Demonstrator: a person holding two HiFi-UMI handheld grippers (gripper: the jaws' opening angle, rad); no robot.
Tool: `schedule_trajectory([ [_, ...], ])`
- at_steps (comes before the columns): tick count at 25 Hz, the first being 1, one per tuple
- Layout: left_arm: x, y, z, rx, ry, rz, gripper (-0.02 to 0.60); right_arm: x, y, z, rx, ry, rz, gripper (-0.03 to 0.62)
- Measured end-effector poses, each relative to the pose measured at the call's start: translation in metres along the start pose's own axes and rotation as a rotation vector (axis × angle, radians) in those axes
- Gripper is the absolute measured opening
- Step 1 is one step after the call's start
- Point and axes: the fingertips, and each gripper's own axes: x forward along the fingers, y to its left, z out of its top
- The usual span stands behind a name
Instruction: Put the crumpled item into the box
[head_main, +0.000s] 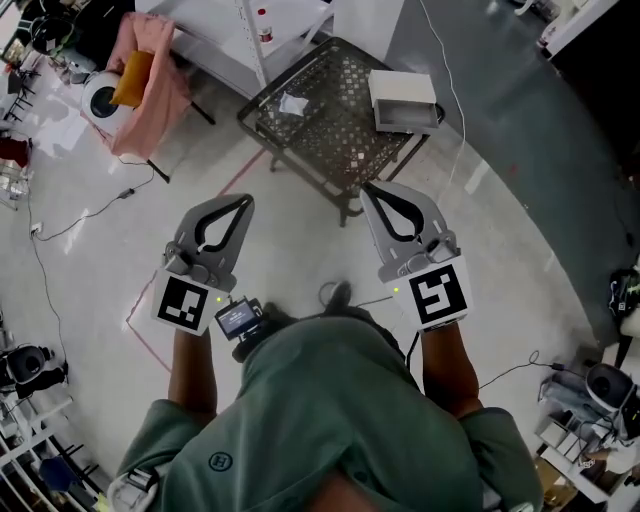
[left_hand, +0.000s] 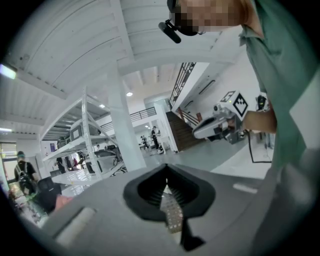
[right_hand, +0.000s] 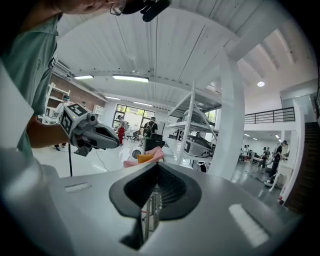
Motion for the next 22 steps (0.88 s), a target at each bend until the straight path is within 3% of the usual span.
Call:
schedule_trajectory([
  [10, 0.034, 0.013, -0.001, -0.006, 0.053, 0.029, 0.003, 0.015, -0.039, -0.016, 0.036, -0.003, 0.025, 0.006],
  [22, 0.102, 0.104, -0.014, 0.011, -0.038, -0.107, 0.003, 0.085, -0.081, -0.010, 0.031, 0.063, -0.111, 0.006],
])
